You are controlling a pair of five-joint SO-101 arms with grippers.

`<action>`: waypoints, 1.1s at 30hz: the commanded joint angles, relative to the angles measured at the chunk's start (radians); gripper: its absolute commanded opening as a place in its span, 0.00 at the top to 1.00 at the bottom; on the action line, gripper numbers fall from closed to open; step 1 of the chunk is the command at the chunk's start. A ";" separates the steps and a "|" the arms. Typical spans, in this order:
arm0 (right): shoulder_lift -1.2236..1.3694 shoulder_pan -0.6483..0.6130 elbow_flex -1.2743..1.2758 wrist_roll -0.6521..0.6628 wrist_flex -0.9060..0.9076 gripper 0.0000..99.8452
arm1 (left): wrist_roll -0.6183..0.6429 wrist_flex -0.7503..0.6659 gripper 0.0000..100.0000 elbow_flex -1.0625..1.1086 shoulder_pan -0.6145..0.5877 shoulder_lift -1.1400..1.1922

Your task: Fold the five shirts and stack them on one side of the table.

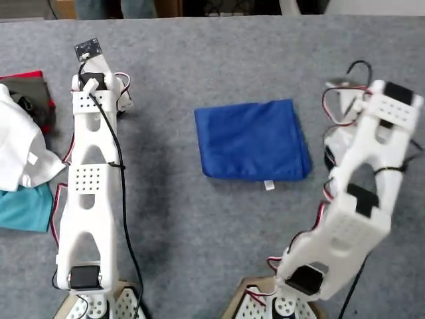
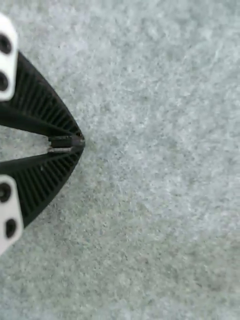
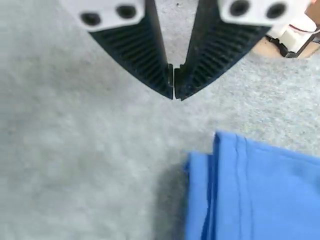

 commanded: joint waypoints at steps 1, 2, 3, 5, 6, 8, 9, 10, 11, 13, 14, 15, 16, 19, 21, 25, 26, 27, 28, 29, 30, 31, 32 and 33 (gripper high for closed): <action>-0.217 0.060 0.030 -0.029 0.011 0.99 | -0.008 -0.017 0.97 -0.033 0.004 -0.015; -0.268 0.060 0.053 -0.064 0.009 0.99 | -0.008 -0.008 0.97 -0.035 0.022 -0.026; -0.311 0.044 0.081 -0.087 0.008 0.99 | -0.008 0.014 0.97 -0.035 0.048 -0.051; -0.375 0.014 0.150 -0.100 0.003 0.99 | -0.015 0.060 0.97 -0.035 0.117 -0.130; -0.398 -0.006 0.185 -0.101 -0.006 0.99 | -0.037 0.092 0.97 -0.035 0.157 -0.184; -0.437 -0.034 0.255 -0.106 -0.008 0.99 | -0.083 0.144 0.97 -0.033 0.248 -0.285; -0.452 -0.040 0.292 -0.106 -0.005 0.99 | -0.098 0.149 0.97 -0.030 0.294 -0.331; -0.472 -0.040 0.323 -0.106 -0.005 0.99 | -0.110 0.138 0.97 -0.028 0.341 -0.362; -0.492 -0.034 0.351 -0.106 -0.011 0.98 | -0.118 0.117 0.97 -0.028 0.386 -0.376; -0.521 -0.018 0.398 -0.106 -0.026 0.98 | -0.117 0.066 0.97 -0.028 0.458 -0.374; -0.533 -0.017 0.423 -0.106 -0.040 0.98 | -0.115 0.046 0.97 -0.027 0.484 -0.367; -0.541 -0.017 0.450 -0.106 -0.060 0.98 | -0.115 0.026 0.97 -0.024 0.504 -0.348; -0.544 -0.021 0.478 -0.106 -0.083 0.98 | -0.115 0.006 0.97 -0.004 0.519 -0.322; -0.547 -0.060 0.550 -0.107 -0.203 0.98 | -0.110 -0.084 0.97 0.104 0.524 -0.199; -0.552 -0.098 0.581 -0.143 -0.279 0.98 | -0.084 -0.124 0.97 0.139 0.509 -0.138; -0.539 -0.184 0.615 -0.388 -0.460 0.98 | -0.021 -0.137 0.97 0.082 0.469 -0.112; -0.532 -0.203 0.630 -0.440 -0.508 0.98 | -0.015 -0.137 0.97 0.074 0.461 -0.112; -0.522 -0.222 0.647 -0.489 -0.551 0.98 | -0.017 -0.140 0.97 0.076 0.460 -0.112; -0.509 -0.236 0.665 -0.537 -0.594 0.98 | -0.017 -0.141 0.97 0.074 0.458 -0.112; -0.487 -0.245 0.688 -0.574 -0.638 0.98 | -0.017 -0.141 0.97 0.071 0.455 -0.112; -0.461 -0.249 0.713 -0.606 -0.687 0.98 | -0.017 -0.143 0.97 0.068 0.453 -0.112; -0.429 -0.249 0.731 -0.632 -0.732 0.98 | -0.017 -0.144 0.97 0.068 0.453 -0.112; -0.390 -0.245 0.745 -0.651 -0.766 0.98 | -0.017 -0.146 0.97 0.068 0.455 -0.114; -0.349 -0.239 0.754 -0.664 -0.792 0.98 | -0.017 -0.152 0.97 0.068 0.455 -0.114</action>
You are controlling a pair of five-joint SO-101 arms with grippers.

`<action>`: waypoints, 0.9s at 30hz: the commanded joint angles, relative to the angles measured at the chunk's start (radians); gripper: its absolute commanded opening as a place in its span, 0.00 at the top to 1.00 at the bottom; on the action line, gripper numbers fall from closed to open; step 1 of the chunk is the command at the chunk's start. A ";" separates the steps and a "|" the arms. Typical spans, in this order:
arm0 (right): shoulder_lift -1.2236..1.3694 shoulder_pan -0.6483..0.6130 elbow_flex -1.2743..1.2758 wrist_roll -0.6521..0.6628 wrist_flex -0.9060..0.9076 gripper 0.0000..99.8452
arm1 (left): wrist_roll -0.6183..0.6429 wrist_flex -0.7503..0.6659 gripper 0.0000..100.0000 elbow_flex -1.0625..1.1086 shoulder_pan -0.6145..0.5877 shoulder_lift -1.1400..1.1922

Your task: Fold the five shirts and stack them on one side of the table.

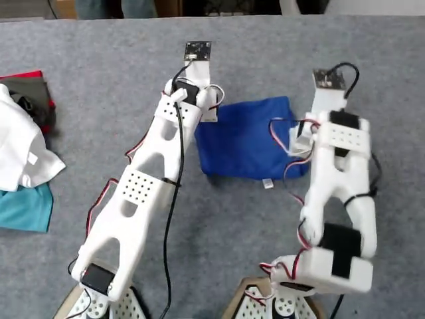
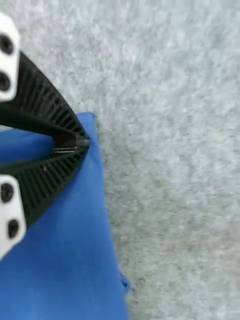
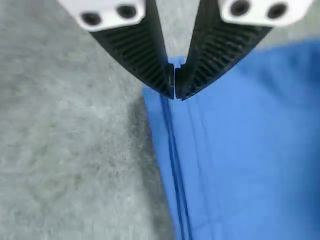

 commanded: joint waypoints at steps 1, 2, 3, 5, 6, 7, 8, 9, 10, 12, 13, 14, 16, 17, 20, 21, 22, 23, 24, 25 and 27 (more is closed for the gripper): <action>0.113 0.006 0.019 -0.071 -0.107 0.98 | 0.012 -0.028 0.97 -0.045 -0.013 -0.020; 0.154 0.017 0.015 -0.080 -0.114 0.98 | 0.012 -0.034 0.97 -0.045 -0.013 -0.020; 0.196 0.029 0.001 -0.092 -0.114 0.98 | 0.012 -0.037 0.97 -0.045 -0.013 -0.020; 0.254 0.063 -0.047 -0.117 -0.095 0.98 | 0.012 -0.037 0.97 -0.045 -0.016 -0.020; 0.268 0.075 -0.073 -0.124 -0.074 0.98 | 0.012 -0.038 0.97 -0.045 -0.016 -0.020; 0.272 0.081 -0.102 -0.127 -0.048 0.98 | 0.012 -0.043 0.97 -0.045 -0.016 -0.020; 0.271 0.081 -0.133 -0.127 -0.015 0.98 | 0.012 -0.049 0.97 -0.045 -0.016 -0.020; 0.263 0.080 -0.168 -0.133 0.025 0.98 | 0.009 -0.051 0.97 -0.044 -0.018 -0.020; 0.254 0.074 -0.203 -0.133 0.064 0.98 | 0.006 -0.052 0.97 -0.045 -0.019 -0.020; 0.236 0.060 -0.272 -0.133 0.152 0.98 | 0.006 -0.057 0.97 -0.044 -0.027 -0.020; 0.222 0.054 -0.311 -0.133 0.198 0.98 | 0.006 -0.058 0.97 -0.045 -0.031 -0.020; 0.208 0.044 -0.351 -0.133 0.241 0.98 | 0.008 -0.064 0.97 -0.045 -0.036 -0.020; 0.180 0.031 -0.423 -0.133 0.318 0.98 | 0.008 -0.058 0.97 -0.045 -0.042 -0.025; 0.168 0.031 -0.453 -0.133 0.356 0.98 | 0.008 -0.057 0.97 -0.045 -0.044 -0.028; 0.140 0.031 -0.513 -0.133 0.486 0.98 | 0.009 -0.044 0.97 -0.071 -0.048 -0.037; 0.136 0.028 -0.515 -0.135 0.539 0.98 | 0.011 -0.018 0.97 -0.116 -0.054 -0.052; 0.139 0.011 -0.504 -0.135 0.577 0.98 | 0.011 0.012 0.97 -0.154 -0.064 -0.068; 0.148 -0.002 -0.481 -0.135 0.586 0.98 | 0.012 0.031 0.97 -0.151 -0.073 -0.086; 0.159 -0.009 -0.455 -0.141 0.589 0.98 | 0.012 0.034 0.97 -0.137 -0.084 -0.103; 0.171 -0.011 -0.430 -0.166 0.583 0.98 | 0.012 0.034 0.97 -0.127 -0.097 -0.109; 0.200 -0.012 -0.380 -0.242 0.523 0.98 | 0.014 0.025 0.97 -0.097 -0.122 -0.106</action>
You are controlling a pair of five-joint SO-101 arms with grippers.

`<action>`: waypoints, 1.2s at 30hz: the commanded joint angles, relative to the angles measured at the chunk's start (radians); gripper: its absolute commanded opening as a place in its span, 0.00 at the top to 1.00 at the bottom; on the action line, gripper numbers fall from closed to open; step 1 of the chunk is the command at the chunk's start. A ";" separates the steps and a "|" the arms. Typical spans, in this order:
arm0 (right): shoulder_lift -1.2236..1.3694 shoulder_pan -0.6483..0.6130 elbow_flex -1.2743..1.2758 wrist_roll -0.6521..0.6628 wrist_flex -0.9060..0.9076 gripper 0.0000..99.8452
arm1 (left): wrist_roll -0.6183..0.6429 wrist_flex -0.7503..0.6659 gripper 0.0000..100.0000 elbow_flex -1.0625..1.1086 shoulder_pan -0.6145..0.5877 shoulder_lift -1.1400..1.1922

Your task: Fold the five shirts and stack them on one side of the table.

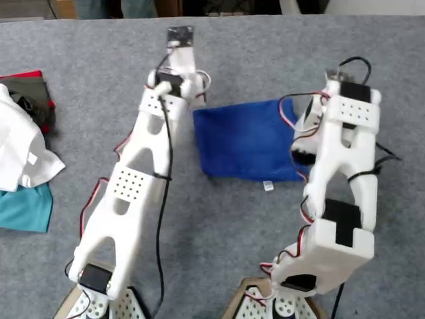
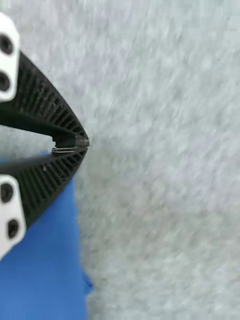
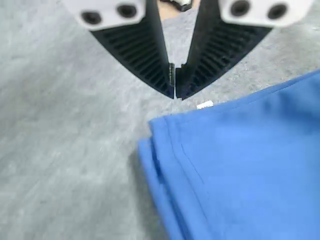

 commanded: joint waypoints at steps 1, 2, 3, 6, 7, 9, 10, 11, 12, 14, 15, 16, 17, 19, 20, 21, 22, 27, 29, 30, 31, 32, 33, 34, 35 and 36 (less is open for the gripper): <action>0.025 -0.014 0.064 -0.114 -0.078 0.98 | 0.011 -0.009 0.97 -0.002 -0.042 -0.054; 0.045 -0.015 0.090 -0.147 -0.126 0.98 | 0.011 -0.017 0.97 0.004 -0.047 -0.048; 0.065 -0.012 0.116 -0.170 -0.172 0.98 | 0.011 -0.021 0.97 0.005 -0.053 -0.041; 0.127 0.002 0.177 -0.192 -0.252 0.98 | 0.011 -0.025 0.97 -0.008 -0.061 -0.028; 0.147 0.005 0.191 -0.192 -0.265 0.98 | 0.011 -0.025 0.97 -0.012 -0.062 -0.028; 0.179 0.005 0.199 -0.193 -0.293 0.98 | 0.011 -0.028 0.97 -0.012 -0.062 -0.028; 0.188 0.003 0.194 -0.195 -0.302 0.98 | 0.011 -0.028 0.97 -0.012 -0.062 -0.028; 0.188 0.000 0.182 -0.198 -0.304 0.98 | 0.011 -0.028 0.97 -0.012 -0.062 -0.028; 0.182 -0.008 0.165 -0.198 -0.295 0.98 | 0.011 -0.028 0.97 -0.012 -0.062 -0.028; 0.157 -0.012 0.125 -0.193 -0.258 0.98 | 0.011 -0.028 0.97 -0.012 -0.062 -0.028; 0.142 -0.012 0.105 -0.192 -0.233 0.98 | 0.011 -0.028 0.97 -0.012 -0.062 -0.028; 0.124 -0.011 0.081 -0.190 -0.204 0.98 | 0.011 -0.028 0.97 -0.012 -0.062 -0.028; 0.105 -0.011 0.056 -0.190 -0.170 0.98 | 0.011 -0.028 0.97 -0.012 -0.062 -0.028; 0.068 -0.011 0.001 -0.190 -0.097 0.98 | 0.011 -0.028 0.97 -0.012 -0.062 -0.028; 0.050 -0.011 -0.027 -0.190 -0.057 0.98 | 0.011 -0.028 0.97 -0.012 -0.062 -0.028; 0.033 -0.012 -0.056 -0.190 -0.020 0.98 | 0.011 -0.028 0.97 -0.012 -0.062 -0.028; 0.016 -0.012 -0.084 -0.190 0.015 0.98 | 0.011 -0.028 0.97 -0.012 -0.062 -0.029; -0.025 -0.037 -0.139 -0.196 0.063 0.98 | 0.011 -0.029 0.97 -0.012 -0.064 -0.031; -0.019 -0.060 -0.116 -0.196 0.012 0.98 | 0.011 -0.029 0.97 -0.012 -0.067 -0.031; -0.012 -0.071 -0.099 -0.198 -0.020 0.98 | 0.011 -0.029 0.97 -0.012 -0.068 -0.031; -0.004 -0.080 -0.081 -0.204 -0.052 0.98 | 0.011 -0.029 0.97 -0.012 -0.068 -0.031; 0.005 -0.084 -0.061 -0.229 -0.080 0.96 | 0.011 -0.029 0.97 -0.012 -0.070 -0.031; 0.018 -0.086 -0.039 -0.267 -0.107 0.93 | 0.011 -0.029 0.97 -0.012 -0.070 -0.031; 0.031 -0.087 -0.021 -0.315 -0.133 0.89 | 0.011 -0.029 0.97 -0.012 -0.073 -0.031; 0.044 -0.087 -0.004 -0.358 -0.160 0.83 | 0.011 -0.029 0.97 -0.012 -0.074 -0.031; 0.059 -0.087 0.008 -0.385 -0.180 0.78 | 0.011 -0.029 0.97 -0.012 -0.077 -0.031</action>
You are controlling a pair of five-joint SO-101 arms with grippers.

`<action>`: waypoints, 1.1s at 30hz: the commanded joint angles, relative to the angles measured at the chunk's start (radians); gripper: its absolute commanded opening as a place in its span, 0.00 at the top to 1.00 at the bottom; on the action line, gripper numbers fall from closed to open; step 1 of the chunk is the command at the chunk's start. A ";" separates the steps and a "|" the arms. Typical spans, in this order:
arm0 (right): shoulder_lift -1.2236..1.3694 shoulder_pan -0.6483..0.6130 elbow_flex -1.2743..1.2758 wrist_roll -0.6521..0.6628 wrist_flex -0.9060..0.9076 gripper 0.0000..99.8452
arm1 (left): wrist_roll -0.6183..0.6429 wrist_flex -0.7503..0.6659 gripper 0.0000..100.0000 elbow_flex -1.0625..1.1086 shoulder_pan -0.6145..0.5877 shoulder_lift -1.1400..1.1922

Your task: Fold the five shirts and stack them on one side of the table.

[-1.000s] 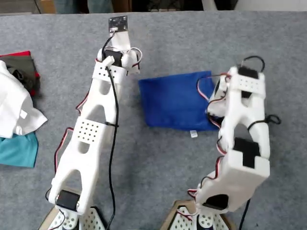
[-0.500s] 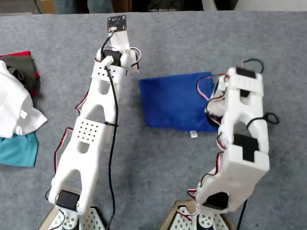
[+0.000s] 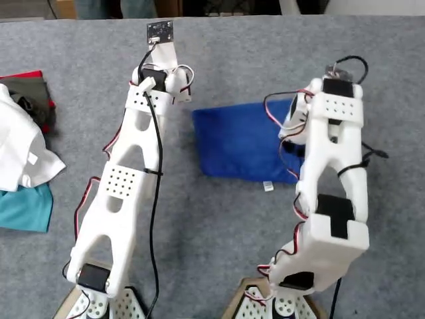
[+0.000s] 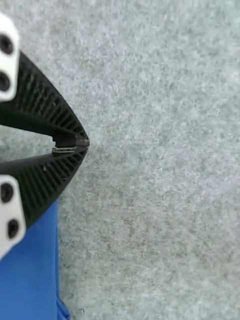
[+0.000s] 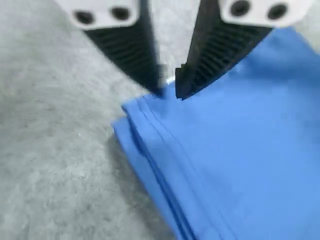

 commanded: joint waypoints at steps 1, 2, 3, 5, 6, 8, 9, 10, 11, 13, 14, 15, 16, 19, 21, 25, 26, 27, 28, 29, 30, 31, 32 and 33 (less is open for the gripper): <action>0.022 -0.018 0.035 -0.107 -0.078 0.73 | 0.008 -0.020 0.97 -0.022 -0.016 -0.031; 0.038 -0.026 0.041 -0.118 -0.098 0.70 | 0.008 -0.020 0.97 -0.022 -0.019 -0.031; 0.053 -0.032 0.047 -0.124 -0.118 0.67 | 0.008 -0.020 0.97 -0.022 -0.021 -0.031; 0.094 -0.049 0.045 -0.127 -0.149 0.63 | 0.008 -0.021 0.97 -0.022 -0.021 -0.031; 0.114 -0.058 0.041 -0.127 -0.158 0.63 | 0.008 -0.023 0.97 -0.022 -0.021 -0.031; 0.148 -0.072 0.039 -0.127 -0.180 0.63 | 0.008 -0.034 0.97 -0.022 -0.021 -0.028; 0.168 -0.078 0.036 -0.127 -0.190 0.63 | 0.008 -0.034 0.97 -0.022 -0.024 -0.028; 0.188 -0.081 0.038 -0.127 -0.203 0.63 | 0.008 -0.034 0.97 -0.022 -0.024 -0.028; 0.209 -0.081 0.038 -0.127 -0.210 0.63 | 0.008 -0.034 0.97 -0.022 -0.024 -0.028; 0.254 -0.078 0.022 -0.127 -0.213 0.63 | 0.008 -0.034 0.97 -0.022 -0.024 -0.028; 0.277 -0.077 0.012 -0.127 -0.207 0.63 | 0.008 -0.034 0.97 -0.022 -0.024 -0.028; 0.297 -0.077 0.002 -0.127 -0.206 0.64 | 0.008 -0.034 0.97 -0.022 -0.024 -0.028; 0.315 -0.075 -0.007 -0.127 -0.206 0.66 | 0.008 -0.034 0.97 -0.022 -0.024 -0.028; 0.360 -0.075 -0.039 -0.127 -0.206 0.79 | 0.008 -0.034 0.97 -0.022 -0.025 -0.028; 0.377 -0.075 -0.058 -0.127 -0.206 0.90 | 0.008 -0.034 0.97 -0.022 -0.025 -0.028; 0.400 -0.072 -0.081 -0.118 -0.204 0.95 | 0.008 -0.034 0.97 -0.022 -0.025 -0.028; 0.400 -0.066 -0.085 -0.118 -0.198 0.94 | 0.008 -0.034 0.97 -0.022 -0.025 -0.028; 0.400 -0.063 -0.094 -0.118 -0.189 0.94 | 0.008 -0.034 0.97 -0.022 -0.027 -0.028; 0.400 -0.060 -0.113 -0.118 -0.176 0.94 | 0.008 -0.034 0.97 -0.022 -0.027 -0.028; 0.400 -0.054 -0.134 -0.118 -0.155 0.95 | 0.008 -0.034 0.97 -0.022 -0.027 -0.028; 0.400 -0.052 -0.163 -0.118 -0.133 0.96 | 0.008 -0.034 0.97 -0.022 -0.027 -0.028; 0.400 -0.049 -0.197 -0.117 -0.114 0.99 | 0.008 -0.034 0.97 -0.022 -0.027 -0.028; 0.400 -0.048 -0.231 -0.117 -0.087 0.99 | 0.008 -0.034 0.97 -0.022 -0.027 -0.028; 0.400 -0.048 -0.269 -0.117 -0.064 0.98 | 0.008 -0.034 0.97 -0.022 -0.027 -0.028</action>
